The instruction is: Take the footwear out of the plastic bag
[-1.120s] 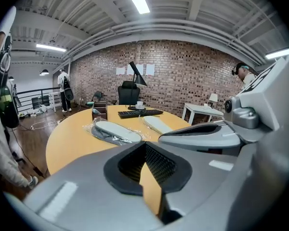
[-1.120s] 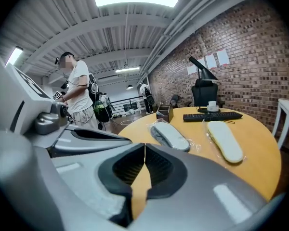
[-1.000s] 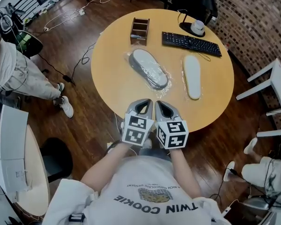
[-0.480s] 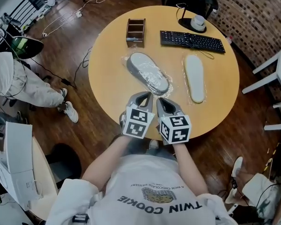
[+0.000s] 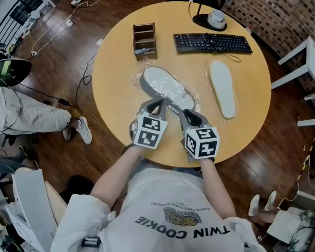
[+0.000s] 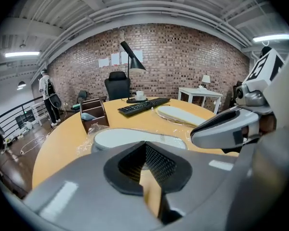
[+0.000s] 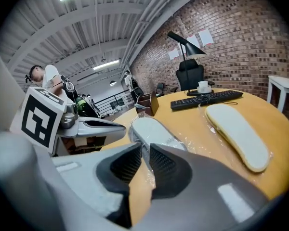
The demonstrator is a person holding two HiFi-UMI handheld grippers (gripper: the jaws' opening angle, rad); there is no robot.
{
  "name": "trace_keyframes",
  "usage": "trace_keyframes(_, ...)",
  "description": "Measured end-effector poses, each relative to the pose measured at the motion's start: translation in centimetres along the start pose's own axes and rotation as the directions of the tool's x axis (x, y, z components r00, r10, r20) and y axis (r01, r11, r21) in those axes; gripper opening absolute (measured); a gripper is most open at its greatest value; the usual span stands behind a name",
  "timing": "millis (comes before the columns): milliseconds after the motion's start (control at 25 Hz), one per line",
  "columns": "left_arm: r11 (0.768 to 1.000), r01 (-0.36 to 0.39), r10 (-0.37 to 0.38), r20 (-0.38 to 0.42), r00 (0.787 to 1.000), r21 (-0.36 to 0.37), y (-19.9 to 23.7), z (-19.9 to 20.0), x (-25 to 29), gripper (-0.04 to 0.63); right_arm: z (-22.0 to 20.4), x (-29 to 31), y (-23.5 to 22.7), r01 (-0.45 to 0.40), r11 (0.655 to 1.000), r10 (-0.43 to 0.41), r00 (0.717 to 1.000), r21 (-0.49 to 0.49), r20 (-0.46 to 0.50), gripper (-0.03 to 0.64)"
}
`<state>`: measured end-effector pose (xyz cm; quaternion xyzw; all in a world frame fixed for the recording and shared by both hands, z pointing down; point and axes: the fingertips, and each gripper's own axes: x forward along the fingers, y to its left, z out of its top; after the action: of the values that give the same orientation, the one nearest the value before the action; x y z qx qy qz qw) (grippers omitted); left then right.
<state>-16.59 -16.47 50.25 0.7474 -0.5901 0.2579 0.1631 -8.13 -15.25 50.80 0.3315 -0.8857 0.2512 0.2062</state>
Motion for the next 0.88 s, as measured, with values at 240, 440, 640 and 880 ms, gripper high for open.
trace_keyframes(240, 0.998, 0.053, -0.052, -0.035, 0.998, 0.037, 5.0, -0.4, 2.3, 0.006, 0.2, 2.3, -0.9, 0.095, 0.993, -0.093, 0.995, 0.065, -0.033, 0.052)
trace_keyframes(440, 0.994, 0.087, -0.084, -0.055, 0.995, 0.069, 8.3, -1.0, 4.4, 0.006, -0.6, 3.5, -2.4, 0.177, 0.975, -0.171, 0.984, 0.133, -0.055, 0.061)
trace_keyframes(640, 0.988, 0.105, -0.095, -0.089, 0.992, 0.117, 11.9, -1.7, 5.7, 0.006, -0.9, 3.7, -3.2, 0.245, 0.953, -0.235, 0.969, 0.178, -0.078, 0.072)
trace_keyframes(880, 0.976, 0.119, -0.098, -0.121, 0.988, 0.182, 15.1, -2.3, 7.0, 0.008, -1.3, 2.9, -4.3, 0.307, 0.922, -0.295, 0.952, 0.235, -0.083, 0.086)
